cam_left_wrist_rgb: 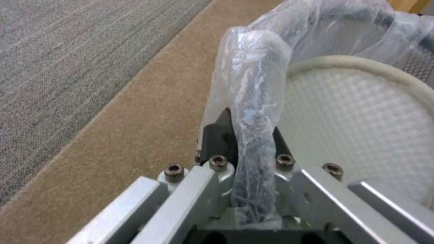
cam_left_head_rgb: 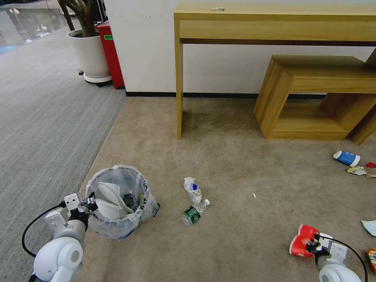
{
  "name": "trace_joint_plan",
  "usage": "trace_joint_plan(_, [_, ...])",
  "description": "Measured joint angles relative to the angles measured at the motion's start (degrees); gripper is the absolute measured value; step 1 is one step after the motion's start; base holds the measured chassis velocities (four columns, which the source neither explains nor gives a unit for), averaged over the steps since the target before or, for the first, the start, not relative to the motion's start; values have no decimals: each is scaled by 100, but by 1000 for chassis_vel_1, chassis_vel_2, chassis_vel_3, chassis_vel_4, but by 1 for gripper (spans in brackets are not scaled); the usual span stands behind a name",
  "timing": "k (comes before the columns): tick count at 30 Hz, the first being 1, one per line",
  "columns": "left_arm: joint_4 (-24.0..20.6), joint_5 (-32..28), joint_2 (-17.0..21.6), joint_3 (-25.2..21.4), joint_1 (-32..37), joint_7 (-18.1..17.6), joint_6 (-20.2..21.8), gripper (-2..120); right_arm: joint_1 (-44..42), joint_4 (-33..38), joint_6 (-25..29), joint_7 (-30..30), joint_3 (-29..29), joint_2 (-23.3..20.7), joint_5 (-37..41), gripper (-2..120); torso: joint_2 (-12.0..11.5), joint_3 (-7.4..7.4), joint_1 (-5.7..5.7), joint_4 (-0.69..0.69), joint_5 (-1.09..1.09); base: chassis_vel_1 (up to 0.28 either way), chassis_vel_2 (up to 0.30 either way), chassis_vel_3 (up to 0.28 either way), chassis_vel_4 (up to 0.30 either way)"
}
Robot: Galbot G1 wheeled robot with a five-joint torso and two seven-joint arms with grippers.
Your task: Pick up the trash bin and place the garbage on the floor into it.
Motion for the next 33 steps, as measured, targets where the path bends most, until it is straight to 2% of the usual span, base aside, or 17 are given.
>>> trace_joint_plan(8, [-53, 81, -67, 55, 10, 1, 26, 2, 79, 618, 1390, -910, 146, -87, -382, 0, 0, 0, 0, -1, 0, 0, 0, 0, 0])
trace_joint_plan(13, [-64, 102, -93, 68, 12, 1, 27, 2, 103, 865, 1640, -1094, 204, -167, -418, 0, 0, 0, 0, 0, -2, 0, 0, 0, 0])
trace_joint_plan(19, [-123, 219, -163, 155, 41, 30, 30, 2, 466, 1423, 2232, -1752, 203, -338, -426, 0, 0, 0, 0, 0, -1, 0, 0, 0, 0])
trace_joint_plan(26, [-159, 265, -189, 189, 54, 33, 51, 2, 722, 1762, 2486, -2503, 94, -528, -351, 0, 0, 0, 0, 0, -1, 0, 0, 0, 0])
trace_joint_plan(28, [-165, 299, -205, 207, 62, 33, 59, 2, 837, 1888, 2547, -2904, 9, -671, -207, 0, 0, 0, 0, -1, -1, 0, 0, 0, 0])
trace_joint_plan(33, [-191, 330, -215, 246, 74, 34, 73, 2, 1025, 1957, 2644, -3262, -185, -803, -29, 0, 0, 0, 0, -1, 0, 0, 0, 0, 0])
